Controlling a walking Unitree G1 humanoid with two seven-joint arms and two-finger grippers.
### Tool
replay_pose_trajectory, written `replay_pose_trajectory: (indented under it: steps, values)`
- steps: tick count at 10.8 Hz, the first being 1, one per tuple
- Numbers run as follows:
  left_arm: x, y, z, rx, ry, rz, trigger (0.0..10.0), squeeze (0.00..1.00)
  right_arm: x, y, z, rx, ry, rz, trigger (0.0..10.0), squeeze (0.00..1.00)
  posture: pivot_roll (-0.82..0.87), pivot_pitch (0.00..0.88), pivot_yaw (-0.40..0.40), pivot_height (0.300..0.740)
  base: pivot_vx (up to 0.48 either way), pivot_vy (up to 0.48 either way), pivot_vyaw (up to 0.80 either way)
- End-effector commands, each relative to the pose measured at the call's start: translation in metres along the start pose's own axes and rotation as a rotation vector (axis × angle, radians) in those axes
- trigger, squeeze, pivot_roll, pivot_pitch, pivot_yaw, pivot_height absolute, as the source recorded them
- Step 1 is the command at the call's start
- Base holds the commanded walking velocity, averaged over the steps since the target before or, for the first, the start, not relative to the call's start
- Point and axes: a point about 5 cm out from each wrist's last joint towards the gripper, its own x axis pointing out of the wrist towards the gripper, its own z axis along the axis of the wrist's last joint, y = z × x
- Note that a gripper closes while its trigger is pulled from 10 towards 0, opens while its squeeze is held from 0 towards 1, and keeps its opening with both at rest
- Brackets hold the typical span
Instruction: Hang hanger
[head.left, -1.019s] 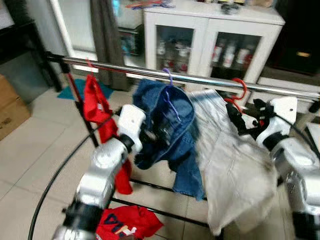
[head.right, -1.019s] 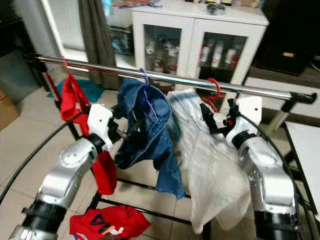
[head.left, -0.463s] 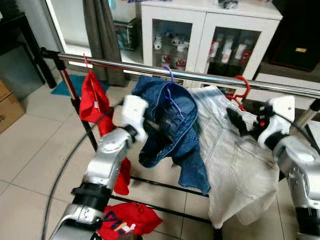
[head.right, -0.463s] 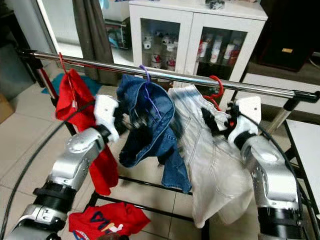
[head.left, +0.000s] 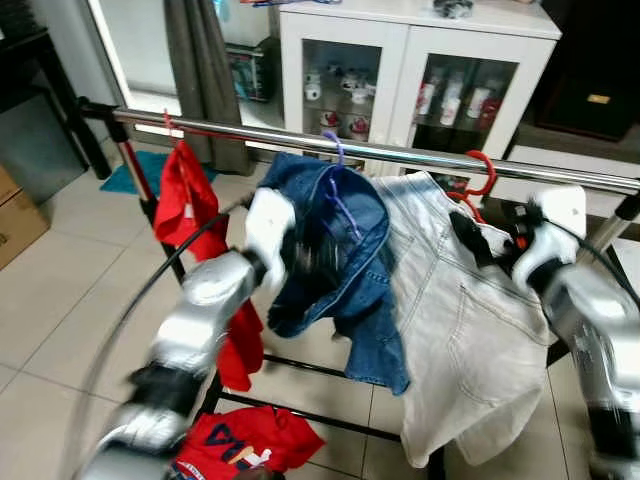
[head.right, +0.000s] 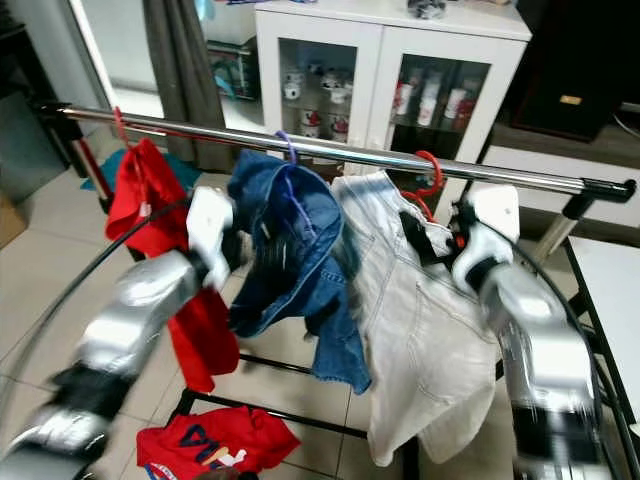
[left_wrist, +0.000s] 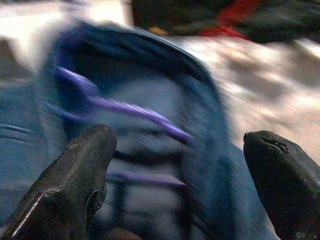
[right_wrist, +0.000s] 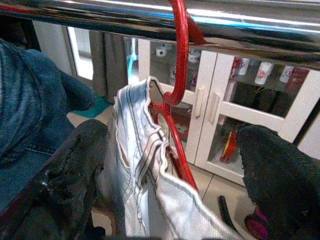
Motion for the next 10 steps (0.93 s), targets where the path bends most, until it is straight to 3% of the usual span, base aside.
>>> replay_pose_trajectory:
  steps: [1,3,5,6,7,10]
  values:
    - [0.000,-0.010,0.001,-0.008,0.007,-0.091,10.0,0.64,0.004,-0.001,0.001,-0.026,0.022,0.009,10.0,0.00,-0.06,0.012,0.029,0.740,0.000,0.000,0.00]
    - [-0.004,-0.024,0.007,-0.006,-0.015,-0.181,10.0,0.64,0.018,-0.005,0.015,0.005,-0.024,-0.001,10.0,0.00,-0.05,0.005,0.031,0.740,0.000,0.000,0.00]
    - [-0.005,-0.030,0.018,-0.016,-0.025,-0.215,10.0,0.64,0.029,-0.010,0.015,0.020,0.000,0.003,10.0,0.00,-0.05,0.000,0.026,0.740,0.000,0.000,0.00]
    - [-0.004,-0.030,0.018,-0.013,-0.019,-0.216,10.0,0.64,0.030,-0.011,0.013,0.033,0.011,0.003,7.3,0.00,-0.05,0.000,0.023,0.740,0.000,0.000,0.00]
    - [-0.005,-0.030,0.020,-0.011,-0.014,-0.217,10.0,0.64,0.033,-0.014,0.010,0.071,0.023,-0.014,0.3,0.00,-0.05,0.000,0.022,0.740,0.000,0.000,0.00]
    - [-0.005,-0.027,0.022,-0.020,-0.002,-0.196,10.0,0.65,0.039,-0.019,0.008,0.180,0.016,-0.033,0.0,0.00,-0.05,0.000,0.023,0.740,0.000,0.000,0.00]
